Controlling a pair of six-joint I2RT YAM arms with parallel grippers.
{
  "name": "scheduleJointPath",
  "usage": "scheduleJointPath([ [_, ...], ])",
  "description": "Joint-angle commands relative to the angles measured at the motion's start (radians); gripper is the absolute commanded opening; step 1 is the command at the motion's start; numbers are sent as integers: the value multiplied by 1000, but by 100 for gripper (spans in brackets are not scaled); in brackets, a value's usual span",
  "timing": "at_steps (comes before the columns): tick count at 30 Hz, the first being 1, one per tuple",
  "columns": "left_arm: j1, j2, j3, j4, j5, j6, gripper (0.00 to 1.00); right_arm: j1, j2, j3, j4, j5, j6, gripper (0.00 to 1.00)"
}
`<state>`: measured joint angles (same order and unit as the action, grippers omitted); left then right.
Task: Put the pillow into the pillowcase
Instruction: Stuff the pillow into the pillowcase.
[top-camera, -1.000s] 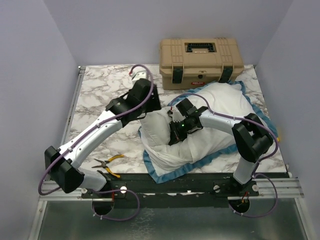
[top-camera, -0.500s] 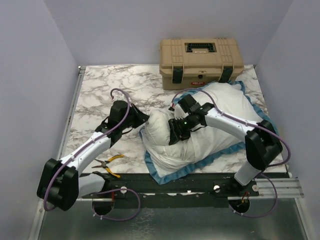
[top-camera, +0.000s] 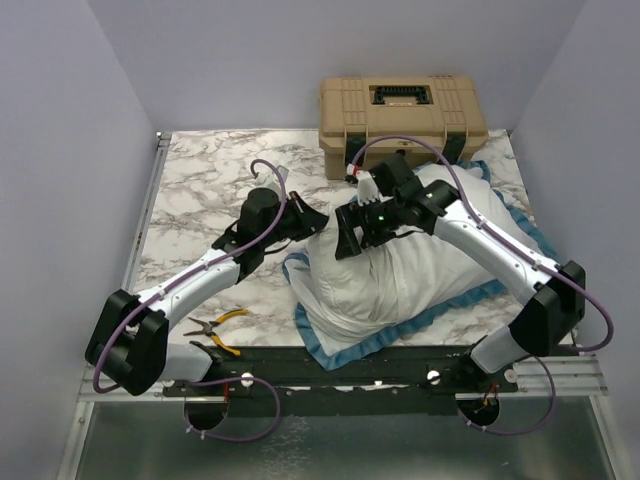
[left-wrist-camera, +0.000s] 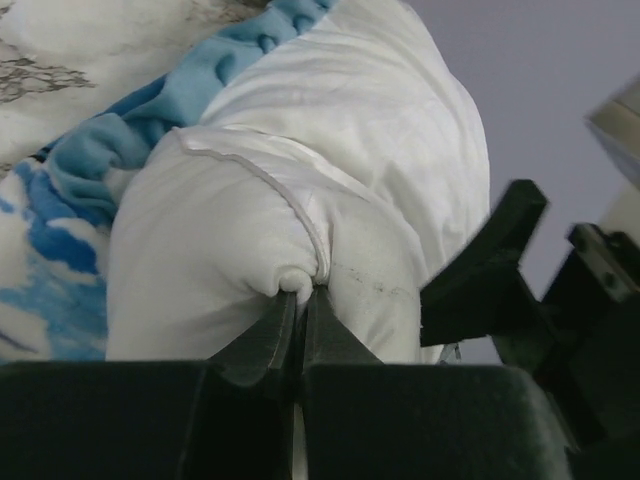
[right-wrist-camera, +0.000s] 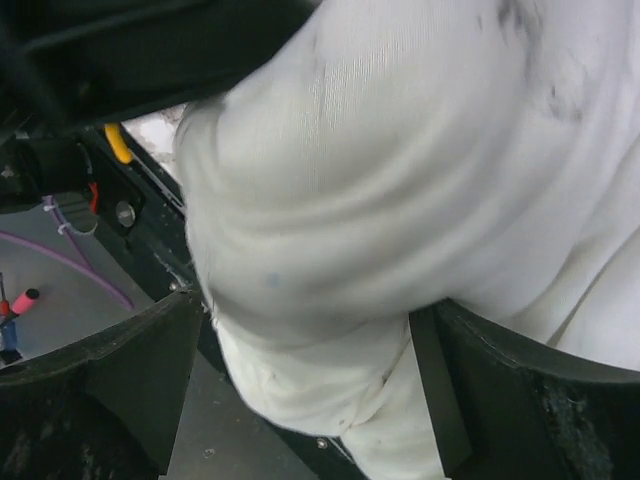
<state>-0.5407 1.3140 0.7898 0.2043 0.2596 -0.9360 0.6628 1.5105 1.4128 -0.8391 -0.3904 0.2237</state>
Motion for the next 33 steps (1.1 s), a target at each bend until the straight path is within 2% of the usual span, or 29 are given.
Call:
scheduleJointPath([
  [1, -90, 25, 59, 40, 41, 4, 0, 17, 115, 42, 40, 98, -15, 88],
  [4, -118, 33, 78, 42, 31, -8, 0, 23, 166, 32, 70, 204, 22, 76],
  [5, -123, 31, 80, 41, 30, -8, 0, 24, 173, 24, 79, 233, 40, 65],
  [7, -126, 13, 78, 37, 21, -9, 0, 22, 166, -2, 115, 259, 81, 21],
  [8, -125, -4, 76, 17, 4, -2, 5, 20, 159, -14, 124, 264, 94, 4],
  [9, -124, -24, 82, -21, -20, 14, 14, 16, 147, -32, 132, 263, 107, 1],
  [11, -114, -68, 109, -152, -90, 58, 37, 0, 116, -76, 135, 255, 135, 0],
  [15, -46, -179, 131, -379, -214, 67, 70, -87, 8, -210, 177, 163, 187, 0],
  [18, 5, -248, 110, -501, -248, 8, 84, -152, -57, -268, 176, 93, 213, 0],
  [22, 13, -290, -23, -521, -230, -159, 85, -199, -126, -313, 180, 41, 246, 0],
  [24, 12, -269, -73, -478, -189, -205, 80, -204, -140, -315, 170, 30, 254, 0],
  [28, -20, -176, -85, -357, -106, -188, 74, -207, -154, -319, 164, 22, 264, 0],
  [33, -99, -34, -38, -340, -78, -159, 74, -207, -151, -304, 157, 23, 263, 0],
])
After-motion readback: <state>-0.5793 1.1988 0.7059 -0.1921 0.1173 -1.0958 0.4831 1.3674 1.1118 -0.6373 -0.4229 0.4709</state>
